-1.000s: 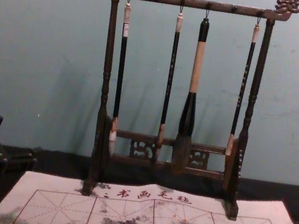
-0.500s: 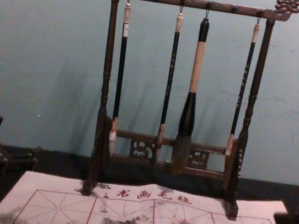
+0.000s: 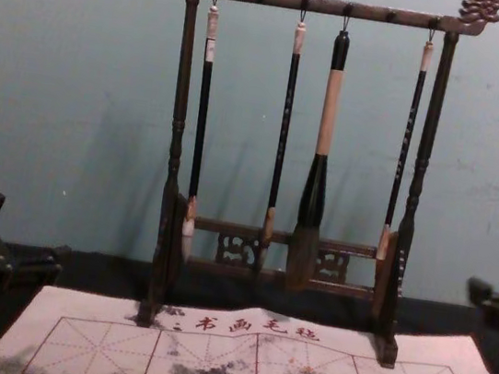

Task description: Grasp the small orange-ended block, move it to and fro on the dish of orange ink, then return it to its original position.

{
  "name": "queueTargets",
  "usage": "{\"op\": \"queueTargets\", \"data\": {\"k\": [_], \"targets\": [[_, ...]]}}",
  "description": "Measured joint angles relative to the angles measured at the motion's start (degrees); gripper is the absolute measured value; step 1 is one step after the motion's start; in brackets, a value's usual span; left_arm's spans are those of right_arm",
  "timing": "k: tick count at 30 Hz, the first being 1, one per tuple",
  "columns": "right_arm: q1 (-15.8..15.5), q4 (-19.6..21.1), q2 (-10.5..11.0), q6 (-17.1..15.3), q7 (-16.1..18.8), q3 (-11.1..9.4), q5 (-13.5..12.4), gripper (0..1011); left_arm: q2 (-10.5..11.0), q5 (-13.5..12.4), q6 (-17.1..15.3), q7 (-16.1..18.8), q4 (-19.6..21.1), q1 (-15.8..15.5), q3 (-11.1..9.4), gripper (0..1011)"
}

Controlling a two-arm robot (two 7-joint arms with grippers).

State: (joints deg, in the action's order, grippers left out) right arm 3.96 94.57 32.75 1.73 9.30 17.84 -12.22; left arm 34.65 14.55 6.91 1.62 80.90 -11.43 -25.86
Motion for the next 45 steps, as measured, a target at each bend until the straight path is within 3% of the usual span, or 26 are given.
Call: {"op": "queueTargets", "data": {"k": [4,10,19,45], "targets": [[-2.63,-1.69,-3.76,3.01,-9.22,-1.18,5.40,1000,0.00,0.00,0.00,0.00,0.00,0.00,0.00,1001],[-4.26,-4.88,-6.92,2.89,-14.68,-1.88,9.08,1000,0.00,0.00,0.00,0.00,0.00,0.00,0.00,1001],[-4.05,-7.93,-8.92,0.27,-15.01,-2.87,9.76,1000,0.00,0.00,0.00,0.00,0.00,0.00,0.00,1001],[-4.09,-7.44,-8.53,0.50,-14.88,-2.58,9.72,1000,0.00,0.00,0.00,0.00,0.00,0.00,0.00,1001]]}}
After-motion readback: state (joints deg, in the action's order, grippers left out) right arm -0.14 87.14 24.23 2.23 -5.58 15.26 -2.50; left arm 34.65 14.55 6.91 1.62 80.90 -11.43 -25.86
